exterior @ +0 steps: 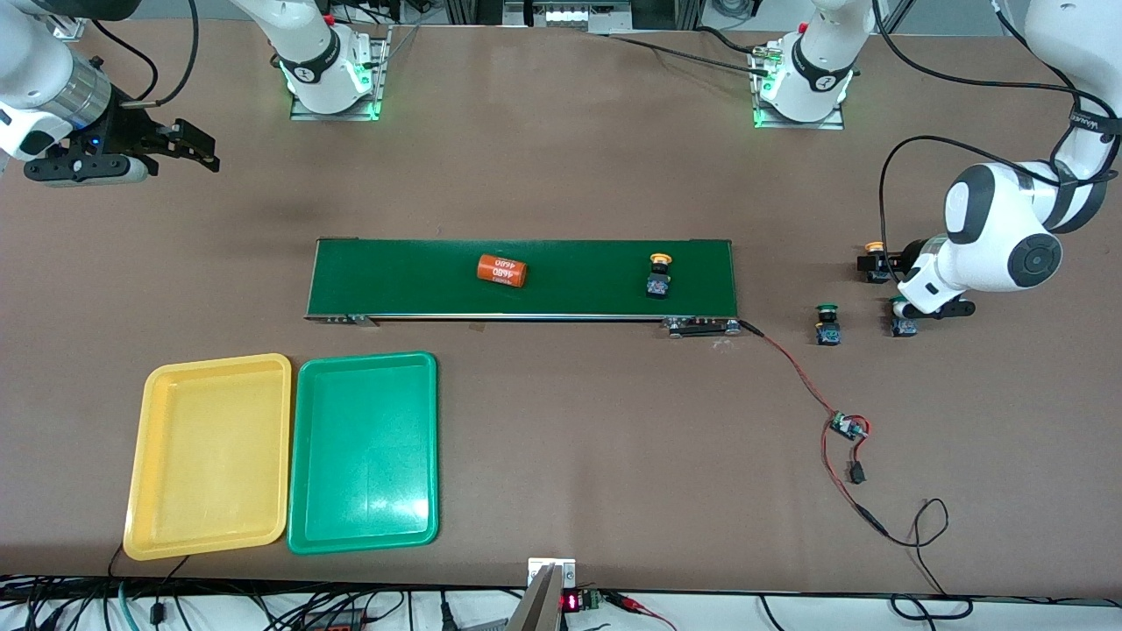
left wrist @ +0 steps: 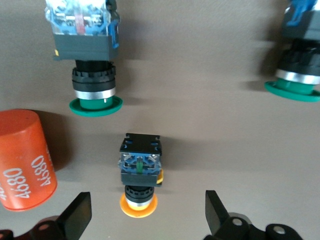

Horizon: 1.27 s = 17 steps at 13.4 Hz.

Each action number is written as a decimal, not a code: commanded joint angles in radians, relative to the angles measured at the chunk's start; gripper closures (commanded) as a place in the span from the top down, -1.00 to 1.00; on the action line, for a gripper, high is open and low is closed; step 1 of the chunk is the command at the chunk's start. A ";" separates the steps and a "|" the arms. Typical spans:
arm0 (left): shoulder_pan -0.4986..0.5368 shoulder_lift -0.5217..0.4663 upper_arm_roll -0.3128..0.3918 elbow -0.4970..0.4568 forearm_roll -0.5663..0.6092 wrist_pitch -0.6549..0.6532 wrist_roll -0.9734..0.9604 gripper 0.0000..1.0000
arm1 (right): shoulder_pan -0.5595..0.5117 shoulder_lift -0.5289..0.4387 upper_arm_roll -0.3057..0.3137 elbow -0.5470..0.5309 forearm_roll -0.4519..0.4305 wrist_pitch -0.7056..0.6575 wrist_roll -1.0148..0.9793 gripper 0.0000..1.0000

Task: Sort buttons by color to trays
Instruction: 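Grasp another orange-capped button with the left gripper while the right gripper approaches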

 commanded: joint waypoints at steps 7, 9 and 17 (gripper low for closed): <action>0.044 0.073 -0.015 0.003 0.035 0.032 0.021 1.00 | 0.095 0.005 0.008 -0.014 -0.023 0.041 0.000 1.00; 0.045 0.084 -0.015 0.003 0.035 0.032 0.021 1.00 | 0.184 0.017 0.009 -0.012 -0.022 0.048 0.120 1.00; 0.044 0.053 -0.018 0.013 0.035 0.027 0.029 -0.92 | 0.492 0.186 0.012 0.005 0.116 0.239 0.432 1.00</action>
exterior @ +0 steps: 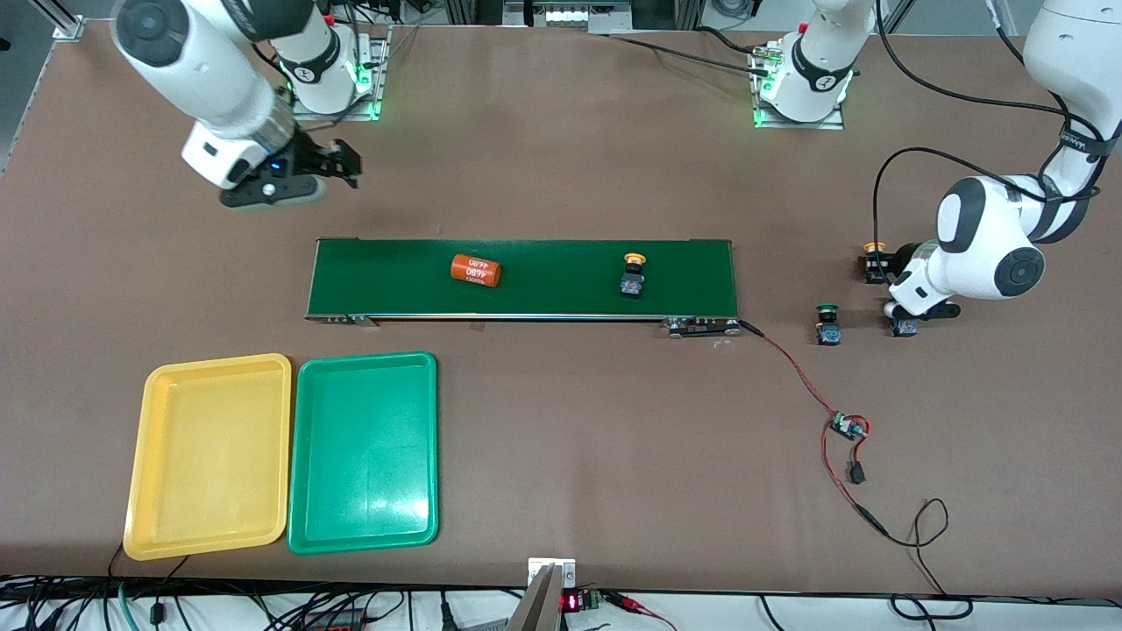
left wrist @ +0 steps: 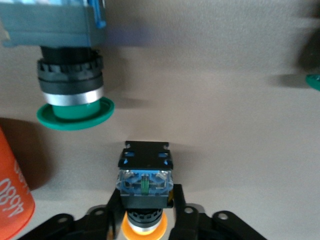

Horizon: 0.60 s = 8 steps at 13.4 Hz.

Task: Sort buttons by color to trays
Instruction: 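Place the button on the conveyor while the right gripper hovers above it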

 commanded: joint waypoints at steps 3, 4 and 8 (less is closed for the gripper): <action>-0.027 -0.095 -0.030 0.012 0.022 -0.011 0.012 -0.95 | 0.197 0.148 -0.008 0.038 -0.001 0.133 0.281 1.00; -0.067 -0.127 -0.030 0.012 0.021 -0.012 0.011 -0.96 | 0.211 0.188 -0.006 0.064 -0.001 0.143 0.300 1.00; -0.144 -0.198 -0.128 0.039 0.004 -0.012 -0.003 -0.96 | 0.220 0.270 -0.003 0.139 0.005 0.149 0.317 1.00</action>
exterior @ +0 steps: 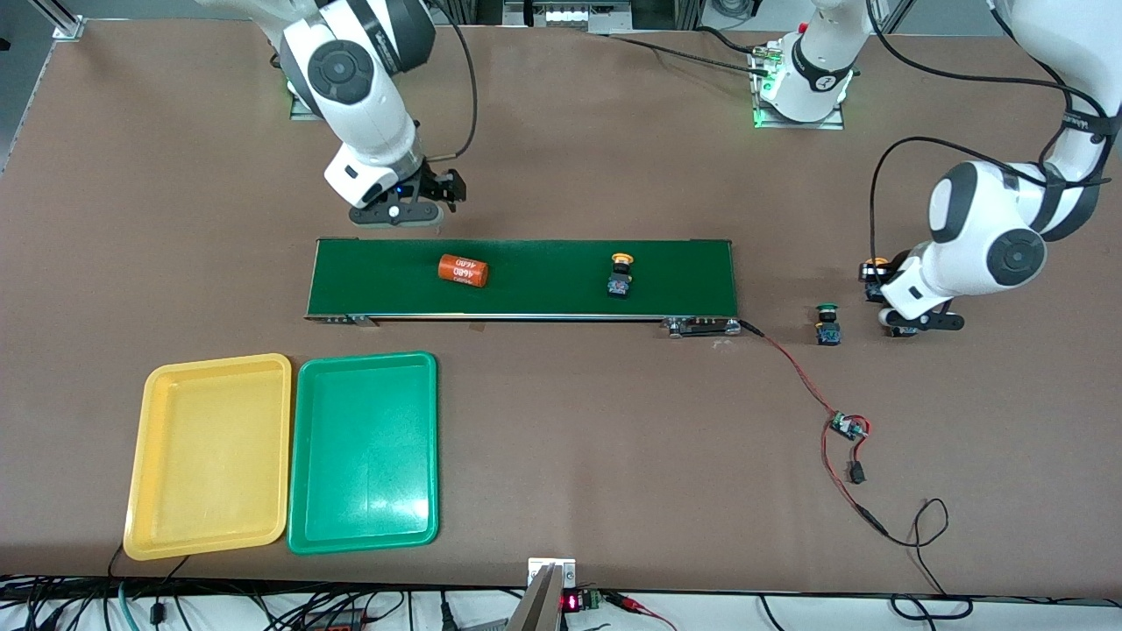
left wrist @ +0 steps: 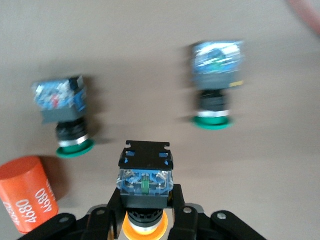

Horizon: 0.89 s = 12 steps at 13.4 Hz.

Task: Sort buttons by color to trays
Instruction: 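Place the button on the conveyor while the right gripper hovers above it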

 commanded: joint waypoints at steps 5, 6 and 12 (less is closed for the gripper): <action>-0.139 -0.048 -0.157 0.054 -0.185 -0.006 -0.078 -0.98 | 0.003 0.035 -0.004 0.051 0.013 0.027 0.042 1.00; -0.188 -0.038 -0.155 0.055 -0.199 -0.001 -0.117 -0.98 | 0.005 0.036 -0.004 0.050 0.013 0.041 0.047 1.00; -0.355 0.077 -0.154 0.087 -0.201 0.126 -0.370 -0.98 | -0.001 0.047 -0.004 0.051 0.015 0.066 0.048 1.00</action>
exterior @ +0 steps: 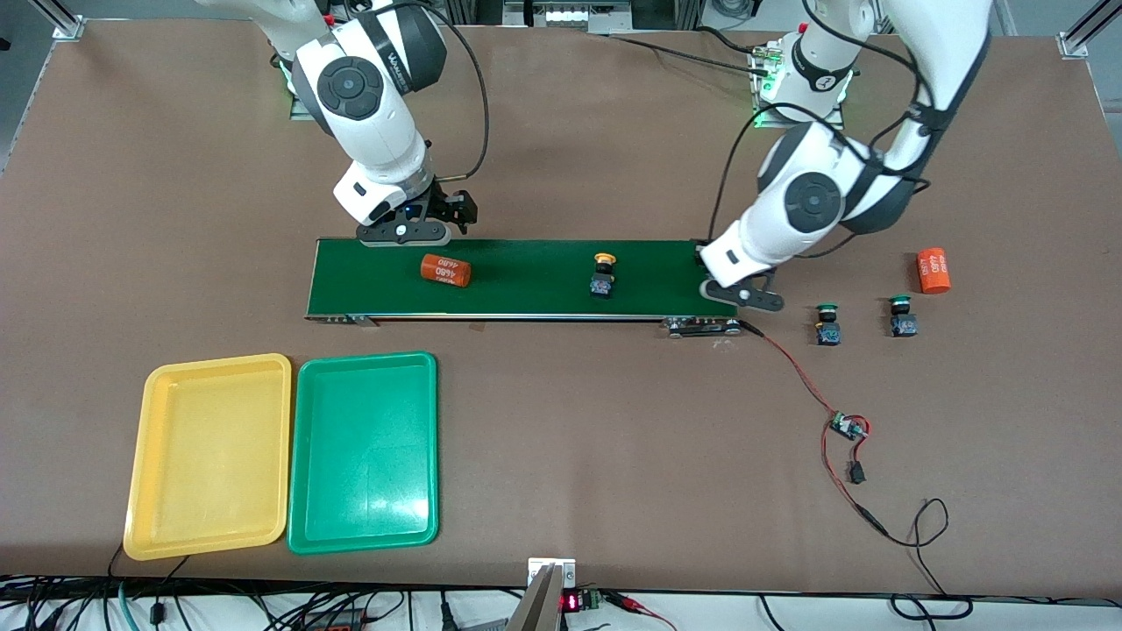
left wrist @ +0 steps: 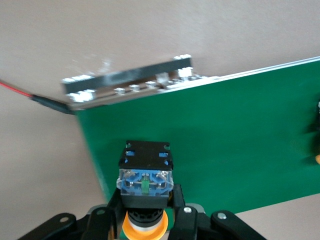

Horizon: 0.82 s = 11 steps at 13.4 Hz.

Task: Sort buttons by color to trays
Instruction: 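Place the button on the conveyor while the right gripper hovers above it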

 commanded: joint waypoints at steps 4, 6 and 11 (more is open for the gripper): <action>-0.047 0.060 0.009 0.037 -0.013 0.001 -0.137 -0.93 | 0.000 0.008 -0.001 0.005 0.012 -0.004 0.008 1.00; -0.049 0.066 0.009 0.042 -0.004 0.004 -0.122 0.83 | -0.001 0.009 -0.002 0.005 0.012 -0.007 -0.002 1.00; -0.012 -0.027 0.032 0.046 -0.010 -0.004 -0.125 1.00 | -0.009 -0.003 -0.007 0.010 0.004 -0.071 -0.013 1.00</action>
